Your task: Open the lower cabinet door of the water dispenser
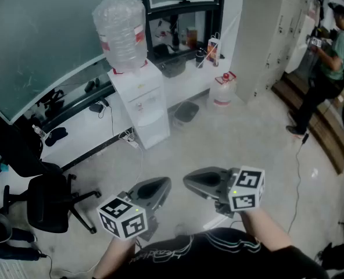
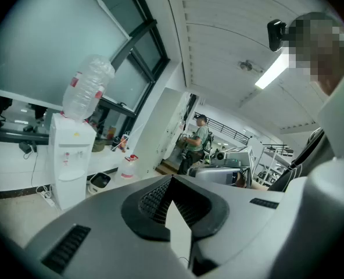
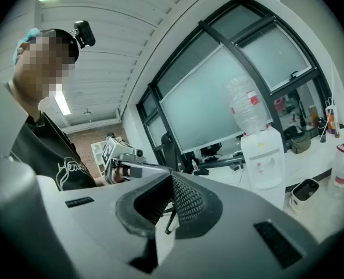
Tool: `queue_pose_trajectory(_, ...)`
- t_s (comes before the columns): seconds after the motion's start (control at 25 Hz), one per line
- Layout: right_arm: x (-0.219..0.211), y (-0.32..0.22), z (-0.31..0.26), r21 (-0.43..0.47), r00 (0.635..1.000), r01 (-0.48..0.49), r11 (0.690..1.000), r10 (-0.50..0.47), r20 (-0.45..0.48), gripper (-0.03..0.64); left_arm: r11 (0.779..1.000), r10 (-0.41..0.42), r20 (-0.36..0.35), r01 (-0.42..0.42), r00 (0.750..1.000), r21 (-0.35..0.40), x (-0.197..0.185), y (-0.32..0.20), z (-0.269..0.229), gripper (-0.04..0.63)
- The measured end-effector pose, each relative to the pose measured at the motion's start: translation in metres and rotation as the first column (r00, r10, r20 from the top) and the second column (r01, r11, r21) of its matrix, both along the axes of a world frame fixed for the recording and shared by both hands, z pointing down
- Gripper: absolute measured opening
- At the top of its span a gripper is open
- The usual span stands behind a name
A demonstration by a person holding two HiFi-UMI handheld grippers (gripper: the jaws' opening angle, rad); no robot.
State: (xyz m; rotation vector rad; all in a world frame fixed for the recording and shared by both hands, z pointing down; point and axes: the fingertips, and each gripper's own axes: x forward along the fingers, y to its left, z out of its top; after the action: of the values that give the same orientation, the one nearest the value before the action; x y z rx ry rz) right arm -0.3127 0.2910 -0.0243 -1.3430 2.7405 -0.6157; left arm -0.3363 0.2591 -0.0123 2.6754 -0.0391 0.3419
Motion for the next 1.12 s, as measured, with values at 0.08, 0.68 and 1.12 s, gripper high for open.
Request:
queue_pose_trajectory(0.08,-0.004,-0.003,-0.001,0.005,1.0,-0.004,1.0,0.004,-0.001,0.012,1.0,0.005,-0.003,-0.005,1.0,-0.001,-0.002,-0.003,-0.001,0.0)
queue_pose_trajectory(0.68,-0.014,-0.025,0.001,-0.009,0.996,-0.088,0.996,0.088,-0.028,0.014,1.0,0.029,-0.033,-0.029,0.999,-0.002,-0.016,-0.024,0.0,0.0)
queue_pose_trajectory(1.12,0.034,-0.03,0.013,-0.038,0.992,-0.126,0.991,0.126,0.012,0.014,0.999,0.039,0.009,-0.039,0.999,-0.033,0.031,-0.031,0.014,0.0)
